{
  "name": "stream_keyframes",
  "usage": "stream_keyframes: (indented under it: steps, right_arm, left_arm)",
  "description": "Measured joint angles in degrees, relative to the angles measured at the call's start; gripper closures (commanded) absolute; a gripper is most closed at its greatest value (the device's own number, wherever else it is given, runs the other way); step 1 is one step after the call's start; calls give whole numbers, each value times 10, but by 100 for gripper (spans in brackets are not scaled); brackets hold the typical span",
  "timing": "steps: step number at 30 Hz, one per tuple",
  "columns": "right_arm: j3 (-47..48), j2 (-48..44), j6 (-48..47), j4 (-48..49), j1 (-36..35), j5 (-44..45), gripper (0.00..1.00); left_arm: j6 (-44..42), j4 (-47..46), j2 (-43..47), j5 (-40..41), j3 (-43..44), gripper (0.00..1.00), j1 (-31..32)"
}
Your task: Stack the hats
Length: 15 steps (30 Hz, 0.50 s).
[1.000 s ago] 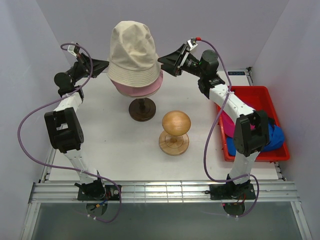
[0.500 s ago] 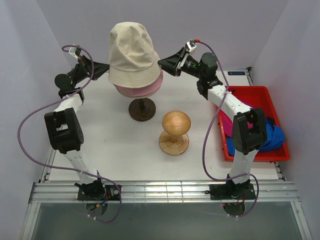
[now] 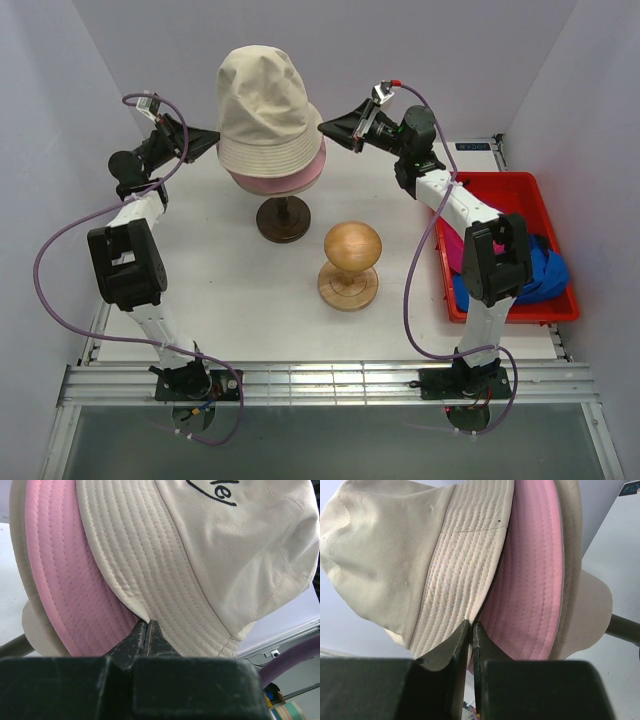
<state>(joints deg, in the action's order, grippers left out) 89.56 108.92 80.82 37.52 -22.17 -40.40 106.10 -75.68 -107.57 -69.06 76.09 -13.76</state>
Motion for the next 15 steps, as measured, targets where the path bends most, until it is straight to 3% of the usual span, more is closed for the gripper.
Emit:
stream_keyframes:
  steps: [15]
  right_arm:
    - [0,0,-38,-17,15,-17,92]
  left_arm:
    - [-16,-1,2,16,-7,100,-3]
